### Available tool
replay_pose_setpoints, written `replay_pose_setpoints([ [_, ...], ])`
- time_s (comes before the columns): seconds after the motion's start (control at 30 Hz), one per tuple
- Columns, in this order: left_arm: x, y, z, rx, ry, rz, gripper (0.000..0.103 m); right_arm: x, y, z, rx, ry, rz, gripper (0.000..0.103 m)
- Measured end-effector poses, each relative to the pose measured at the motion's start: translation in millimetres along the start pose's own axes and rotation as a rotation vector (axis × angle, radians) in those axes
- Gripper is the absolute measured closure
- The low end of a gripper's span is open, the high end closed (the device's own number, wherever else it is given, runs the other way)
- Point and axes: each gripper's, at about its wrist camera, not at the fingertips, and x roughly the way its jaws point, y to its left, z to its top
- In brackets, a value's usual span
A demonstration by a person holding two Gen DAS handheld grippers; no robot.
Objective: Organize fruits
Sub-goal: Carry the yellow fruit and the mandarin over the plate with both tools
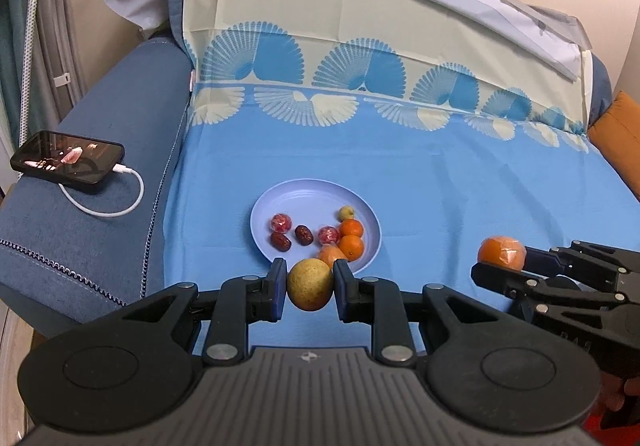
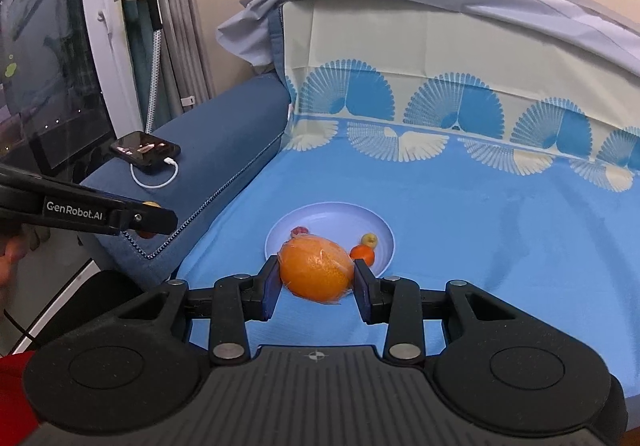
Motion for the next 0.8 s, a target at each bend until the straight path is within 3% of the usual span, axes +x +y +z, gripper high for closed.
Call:
replay_pose_setpoints([
  [0.37,34.4,17.4,28.4,-0.04,0.043,0.069,0.076,41.7,-3.8,20.2,-0.024,0.015,-0.009,0.063],
  [0.57,80.1,25.2,41.8,-0.053,0.112,0.095,0.076,84.8,-4.8,22.9,-0.041,0.068,0.008,0.063],
  [0.8,136.6,22.8,57.2,-0.021,0.166,0.076,0.076,138.9,-20.3,30.6,-0.055,0.122,0.01,0.063],
])
